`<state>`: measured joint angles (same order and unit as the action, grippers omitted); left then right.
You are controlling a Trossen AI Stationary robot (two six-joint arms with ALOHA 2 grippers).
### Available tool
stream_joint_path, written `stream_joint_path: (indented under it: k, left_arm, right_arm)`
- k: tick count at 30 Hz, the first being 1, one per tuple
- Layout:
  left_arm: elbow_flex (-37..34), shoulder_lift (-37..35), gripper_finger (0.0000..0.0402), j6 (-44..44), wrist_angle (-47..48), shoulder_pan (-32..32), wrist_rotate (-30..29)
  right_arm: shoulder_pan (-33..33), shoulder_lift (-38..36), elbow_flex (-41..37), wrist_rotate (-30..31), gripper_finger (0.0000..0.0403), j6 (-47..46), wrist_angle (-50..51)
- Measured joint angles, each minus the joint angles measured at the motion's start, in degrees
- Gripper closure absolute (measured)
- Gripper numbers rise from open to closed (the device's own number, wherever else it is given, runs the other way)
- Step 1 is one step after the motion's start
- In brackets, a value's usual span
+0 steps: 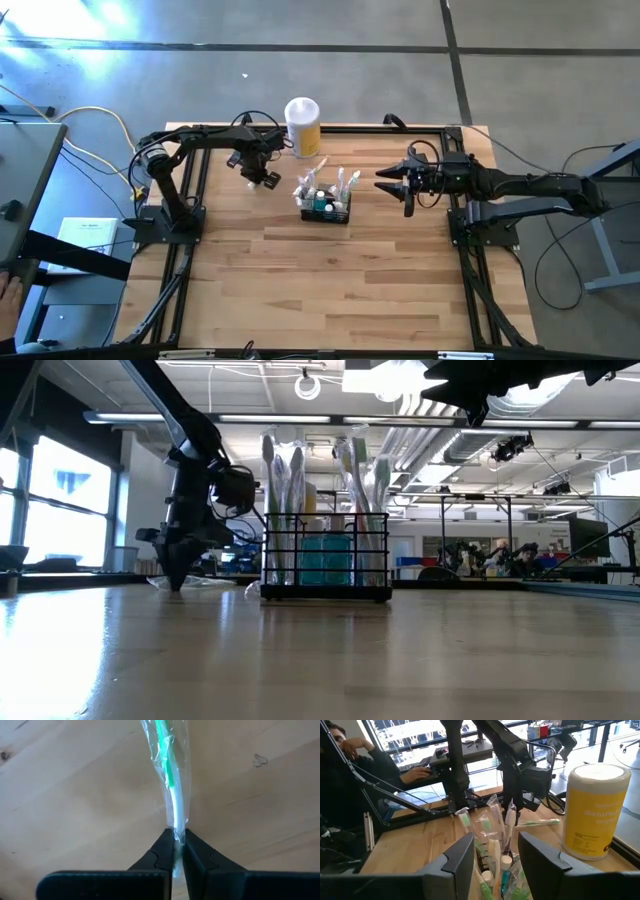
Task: Pick & Place toothbrushing station
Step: Put the left green toothbrush into the right section wire organizer
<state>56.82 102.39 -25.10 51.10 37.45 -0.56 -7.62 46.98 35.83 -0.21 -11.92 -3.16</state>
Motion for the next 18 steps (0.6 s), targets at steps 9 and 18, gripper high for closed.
stream_joint_path:
  k: [9, 18]
  left_arm:
    - [-0.59, -3.19, 0.0396, 0.84, 7.83, -0.49, 0.48]
    - [-0.52, -18.68, 0.0396, -1.8, 17.48, -3.76, -1.09]
  right_arm:
    - [0.11, 0.0, 0.0, -0.02, 0.0258, -0.31, 0.19]
    - [0.11, 0.0, 0.0, -0.2, 0.0258, -0.31, 3.38]
